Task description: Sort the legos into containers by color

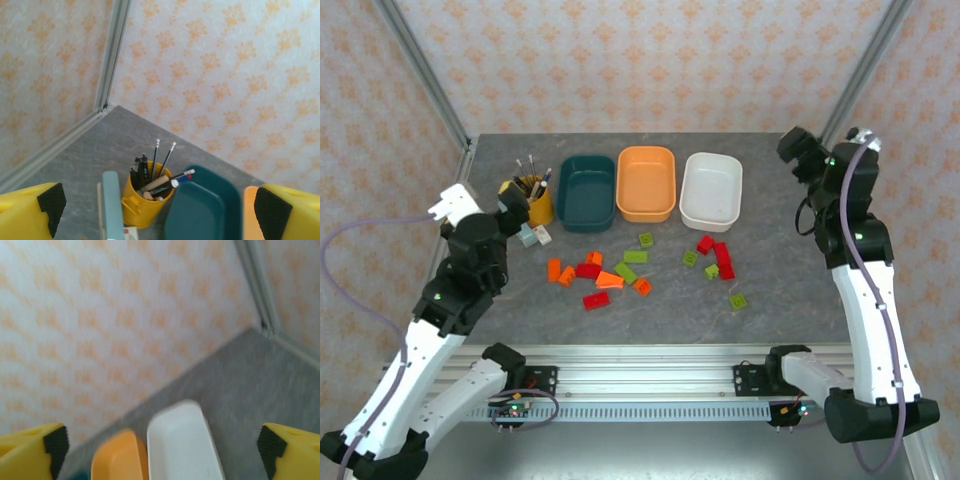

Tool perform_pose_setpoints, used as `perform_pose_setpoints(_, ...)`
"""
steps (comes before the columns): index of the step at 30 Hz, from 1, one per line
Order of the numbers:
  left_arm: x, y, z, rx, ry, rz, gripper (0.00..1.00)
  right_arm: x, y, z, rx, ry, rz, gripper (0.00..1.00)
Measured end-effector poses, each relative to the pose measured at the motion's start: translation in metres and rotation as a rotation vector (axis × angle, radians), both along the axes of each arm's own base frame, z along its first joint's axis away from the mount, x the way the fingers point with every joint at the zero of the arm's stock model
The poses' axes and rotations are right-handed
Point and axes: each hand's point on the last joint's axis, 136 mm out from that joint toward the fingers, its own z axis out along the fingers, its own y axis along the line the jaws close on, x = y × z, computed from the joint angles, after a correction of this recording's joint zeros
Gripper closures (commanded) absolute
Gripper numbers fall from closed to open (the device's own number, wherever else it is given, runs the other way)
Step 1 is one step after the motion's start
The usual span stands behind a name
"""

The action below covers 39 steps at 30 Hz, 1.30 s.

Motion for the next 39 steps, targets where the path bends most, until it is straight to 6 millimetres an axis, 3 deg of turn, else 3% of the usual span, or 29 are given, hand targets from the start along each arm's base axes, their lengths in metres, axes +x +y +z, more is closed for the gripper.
perform_pose_setpoints(3, -0.006, -0.001, -0.014, -0.071, 0.053, -0.013, 0.0, -0.005, 0.014, -0.055, 0.0, 0.226, 0.045, 0.16)
perform_pose_setpoints(5, -0.004, -0.011, -0.03, -0.093, 0.125, -0.059, 0.0, -0.015, 0.019, -0.08, -0.014, 0.356, 0.064, 0.23)
perform_pose_setpoints(7, 0.001, -0.024, -0.043, -0.105, 0.208, -0.119, 0.0, -0.027, 0.021, -0.095, -0.028, 0.453, 0.075, 0.24)
perform_pose_setpoints(11, 0.012, -0.061, -0.072, -0.13, 0.37, -0.271, 0.0, -0.055, 0.026, -0.132, -0.065, 0.597, 0.116, 0.23)
perform_pose_setpoints(16, 0.0, -0.108, -0.106, -0.158, 0.485, -0.451, 0.01, -0.083, 0.052, -0.191, -0.156, 0.795, 0.292, 0.21)
perform_pose_setpoints(21, -0.014, -0.147, -0.131, -0.171, 0.535, -0.58, 0.01, -0.077, 0.082, -0.229, -0.24, 0.911, 0.472, 0.27)
perform_pose_setpoints(28, -0.016, -0.192, -0.143, -0.172, 0.545, -0.691, 0.0, -0.067, 0.088, -0.297, -0.296, 1.067, 0.548, 0.31)
perform_pose_setpoints(33, -0.015, -0.208, -0.144, -0.178, 0.536, -0.723, 0.0, -0.053, 0.092, -0.319, -0.32, 1.089, 0.572, 0.32)
perform_pose_setpoints(39, -0.015, -0.213, -0.14, -0.195, 0.518, -0.734, 0.0, -0.043, 0.094, -0.342, -0.33, 1.127, 0.576, 0.4)
